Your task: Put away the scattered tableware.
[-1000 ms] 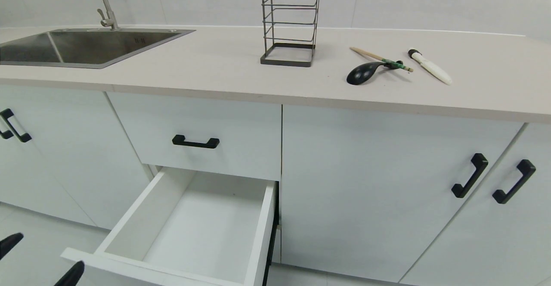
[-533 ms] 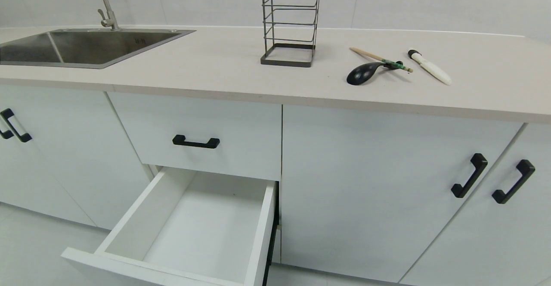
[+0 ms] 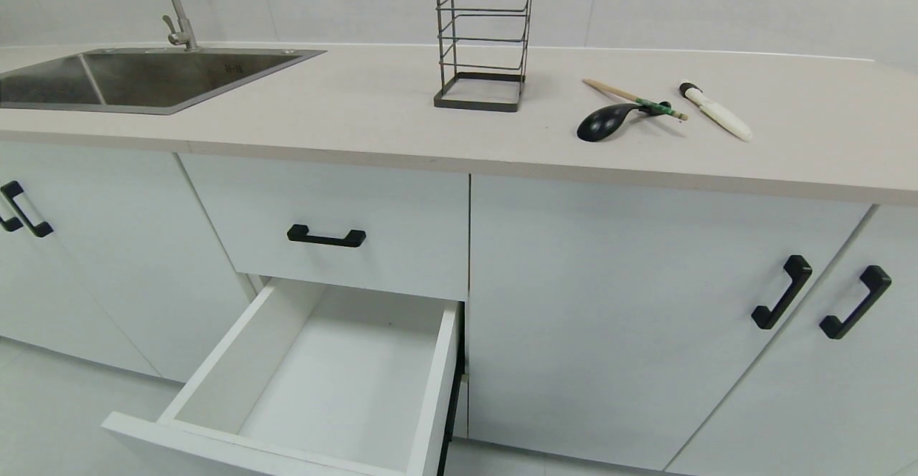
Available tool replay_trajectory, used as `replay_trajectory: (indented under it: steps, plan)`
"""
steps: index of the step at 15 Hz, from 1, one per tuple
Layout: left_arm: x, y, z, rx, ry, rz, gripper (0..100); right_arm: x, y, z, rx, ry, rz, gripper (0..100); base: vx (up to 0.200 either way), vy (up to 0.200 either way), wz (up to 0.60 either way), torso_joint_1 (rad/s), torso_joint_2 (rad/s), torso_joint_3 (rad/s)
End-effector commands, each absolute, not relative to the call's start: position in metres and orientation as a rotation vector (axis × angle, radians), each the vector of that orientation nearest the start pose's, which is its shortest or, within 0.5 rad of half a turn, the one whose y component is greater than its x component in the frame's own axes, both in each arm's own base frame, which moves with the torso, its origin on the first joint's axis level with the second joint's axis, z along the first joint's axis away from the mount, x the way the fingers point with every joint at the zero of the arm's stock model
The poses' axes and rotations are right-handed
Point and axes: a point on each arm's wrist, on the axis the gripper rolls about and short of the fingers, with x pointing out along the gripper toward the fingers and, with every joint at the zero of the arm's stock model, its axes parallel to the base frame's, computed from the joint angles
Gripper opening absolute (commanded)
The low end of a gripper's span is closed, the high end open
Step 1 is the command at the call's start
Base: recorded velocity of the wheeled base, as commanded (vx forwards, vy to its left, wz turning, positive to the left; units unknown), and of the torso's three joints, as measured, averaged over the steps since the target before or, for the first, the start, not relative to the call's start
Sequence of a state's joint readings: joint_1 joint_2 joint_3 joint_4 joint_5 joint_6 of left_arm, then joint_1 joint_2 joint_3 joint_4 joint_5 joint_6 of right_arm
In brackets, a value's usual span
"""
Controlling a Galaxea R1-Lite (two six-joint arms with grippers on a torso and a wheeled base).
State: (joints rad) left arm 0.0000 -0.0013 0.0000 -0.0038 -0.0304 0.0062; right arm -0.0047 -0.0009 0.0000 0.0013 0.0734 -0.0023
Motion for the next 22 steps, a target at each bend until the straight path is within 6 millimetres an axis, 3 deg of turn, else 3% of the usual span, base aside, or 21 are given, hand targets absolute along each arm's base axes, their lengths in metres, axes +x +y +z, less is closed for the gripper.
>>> replay_trajectory:
  steps: [1,10,13,16,22]
  plan:
    - [-0.0228,-0.0006,0.076,0.014,-0.005,-0.028,100,-0.0229,0.0018,0.0753,-0.003,0.001,0.067,0,0.0,0.0,0.0,0.0,0.0,0.0]
    - [-0.0228,-0.0006,0.076,0.003,-0.005,-0.025,100,-0.0229,0.0018,0.0753,-0.003,0.001,0.069,0,0.0,-0.178,0.0,0.002,0.0,0.001]
    - [-0.0228,-0.0006,0.0758,0.003,-0.003,-0.025,100,-0.0229,0.0018,0.0753,-0.003,0.001,0.069,0,0.0,0.0,0.0,0.0,0.0,0.0]
    - [-0.0228,-0.0006,0.076,0.003,-0.005,-0.025,100,-0.0229,0.0018,0.0753,-0.001,0.001,0.069,0,0.0,0.0,0.6,-0.001,0.0,0.002]
    - [-0.0228,-0.0005,0.076,0.003,-0.005,-0.023,100,-0.0228,0.0013,0.0753,-0.003,0.001,0.051,0,0.0,0.0,0.0,0.0,0.0,0.0]
